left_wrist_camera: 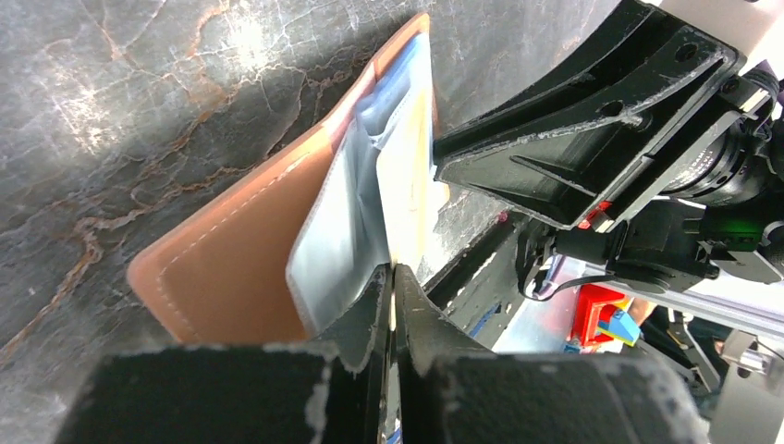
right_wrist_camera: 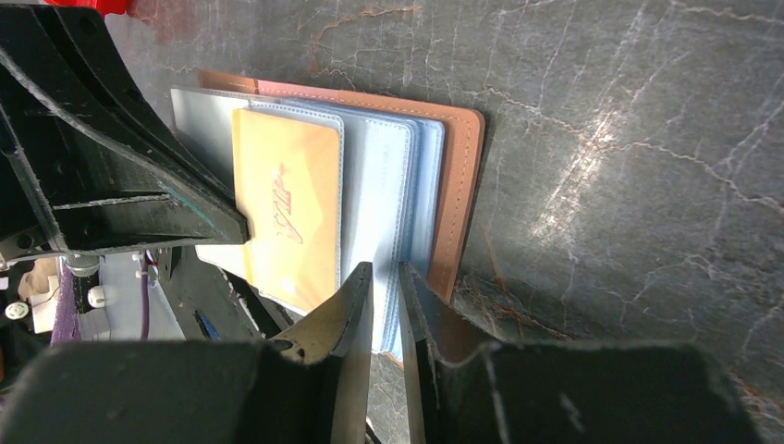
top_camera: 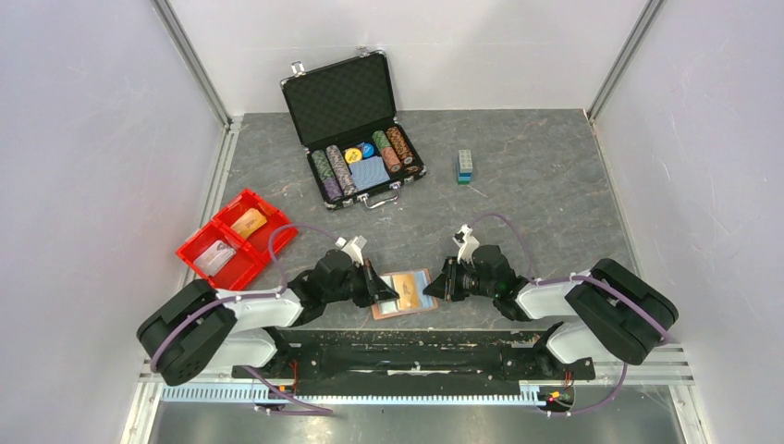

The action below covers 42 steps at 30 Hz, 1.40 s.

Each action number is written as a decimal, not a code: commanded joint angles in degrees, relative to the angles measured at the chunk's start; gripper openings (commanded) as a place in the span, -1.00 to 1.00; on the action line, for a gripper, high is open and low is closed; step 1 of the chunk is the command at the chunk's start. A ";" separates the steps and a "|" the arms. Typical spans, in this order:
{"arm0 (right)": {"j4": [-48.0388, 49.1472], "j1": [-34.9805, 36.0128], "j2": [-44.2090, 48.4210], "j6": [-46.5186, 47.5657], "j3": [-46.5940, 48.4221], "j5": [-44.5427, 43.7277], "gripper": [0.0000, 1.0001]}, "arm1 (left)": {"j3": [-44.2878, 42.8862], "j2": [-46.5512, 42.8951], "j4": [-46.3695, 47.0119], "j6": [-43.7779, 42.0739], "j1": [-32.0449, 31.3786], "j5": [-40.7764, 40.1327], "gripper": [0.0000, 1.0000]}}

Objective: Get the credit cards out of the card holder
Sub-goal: Remove the credit card from the card holder.

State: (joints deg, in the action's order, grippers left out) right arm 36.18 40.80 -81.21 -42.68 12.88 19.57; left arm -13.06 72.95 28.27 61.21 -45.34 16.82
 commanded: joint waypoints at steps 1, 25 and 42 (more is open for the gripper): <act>-5.35 -0.12 -1.43 1.17 -1.55 -0.69 -0.62 | -3.16 -5.05 -10.96 -4.30 0.25 -3.33 -0.78; -14.45 0.84 8.12 4.37 6.19 0.15 -0.40 | -6.36 -2.82 -9.41 -6.87 0.25 -3.35 -0.34; -11.19 2.12 -0.95 4.05 8.05 0.20 -0.43 | -3.02 6.55 3.50 -5.31 0.25 -2.02 -0.21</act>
State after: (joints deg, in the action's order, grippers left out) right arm 22.00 42.65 -79.92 -39.03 20.91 20.14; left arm -16.86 77.91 25.36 57.06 -45.32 13.91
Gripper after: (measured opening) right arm 0.291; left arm 0.388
